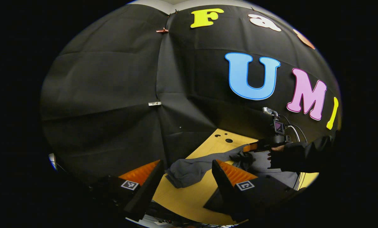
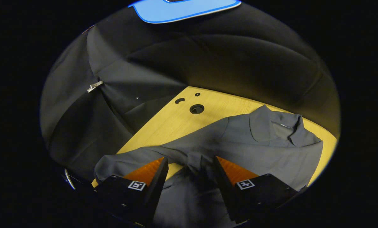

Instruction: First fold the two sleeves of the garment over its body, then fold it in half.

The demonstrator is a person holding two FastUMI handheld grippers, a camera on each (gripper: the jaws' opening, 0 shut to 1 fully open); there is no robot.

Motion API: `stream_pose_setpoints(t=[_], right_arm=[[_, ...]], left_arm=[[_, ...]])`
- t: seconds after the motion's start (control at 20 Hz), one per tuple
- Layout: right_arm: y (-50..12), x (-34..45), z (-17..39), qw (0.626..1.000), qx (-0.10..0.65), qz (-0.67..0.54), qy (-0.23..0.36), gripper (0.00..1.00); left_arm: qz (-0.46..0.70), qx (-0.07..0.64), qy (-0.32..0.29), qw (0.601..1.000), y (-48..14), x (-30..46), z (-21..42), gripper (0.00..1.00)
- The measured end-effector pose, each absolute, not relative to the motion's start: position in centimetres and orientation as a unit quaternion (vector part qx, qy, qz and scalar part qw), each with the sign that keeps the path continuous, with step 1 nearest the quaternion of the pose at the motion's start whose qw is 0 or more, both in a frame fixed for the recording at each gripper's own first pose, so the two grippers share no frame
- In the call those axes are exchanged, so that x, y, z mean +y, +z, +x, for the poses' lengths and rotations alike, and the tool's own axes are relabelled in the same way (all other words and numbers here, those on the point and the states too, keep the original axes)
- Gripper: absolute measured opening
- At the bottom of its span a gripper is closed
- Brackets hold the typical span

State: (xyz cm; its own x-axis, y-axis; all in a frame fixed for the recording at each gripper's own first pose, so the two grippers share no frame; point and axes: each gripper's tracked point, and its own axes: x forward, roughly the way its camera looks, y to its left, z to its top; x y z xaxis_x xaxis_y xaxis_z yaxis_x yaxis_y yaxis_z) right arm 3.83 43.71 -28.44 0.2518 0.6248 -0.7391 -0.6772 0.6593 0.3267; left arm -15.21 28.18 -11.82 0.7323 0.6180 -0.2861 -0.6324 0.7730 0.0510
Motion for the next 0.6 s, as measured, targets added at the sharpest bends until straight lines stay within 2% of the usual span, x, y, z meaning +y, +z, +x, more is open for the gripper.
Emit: stream_pose_setpoints(t=[0.05, 0.1, 0.3, 0.35, 0.4, 0.6], right_arm=[[-27.5, 43.3, 3.7, 0.795, 0.443, -0.030, 0.412, 0.90], [-26.5, 42.6, 3.9, 0.802, 0.433, -0.027, 0.411, 0.99], [-21.2, 38.5, 4.6, 0.834, 0.398, -0.005, 0.382, 0.99], [-19.9, 37.0, 4.7, 0.841, 0.389, -0.001, 0.375, 0.99], [-18.7, 35.2, 5.1, 0.849, 0.381, -0.004, 0.365, 0.99], [-14.0, 28.4, 6.1, 0.881, 0.353, 0.003, 0.315, 0.99]], left_arm=[[-0.030, 0.145, 0.335, 0.930, -12.1, 28.7, -14.8, 0.95], [-0.037, 0.146, 0.334, 0.930, -12.5, 29.3, -14.4, 0.95], [-0.068, 0.160, 0.336, 0.926, -15.6, 32.7, -12.9, 0.96], [-0.075, 0.167, 0.336, 0.924, -16.4, 33.7, -12.2, 0.92], [-0.080, 0.174, 0.336, 0.922, -17.6, 34.7, -11.6, 0.96], [-0.081, 0.232, 0.339, 0.908, -23.5, 37.9, -10.1, 0.96]])
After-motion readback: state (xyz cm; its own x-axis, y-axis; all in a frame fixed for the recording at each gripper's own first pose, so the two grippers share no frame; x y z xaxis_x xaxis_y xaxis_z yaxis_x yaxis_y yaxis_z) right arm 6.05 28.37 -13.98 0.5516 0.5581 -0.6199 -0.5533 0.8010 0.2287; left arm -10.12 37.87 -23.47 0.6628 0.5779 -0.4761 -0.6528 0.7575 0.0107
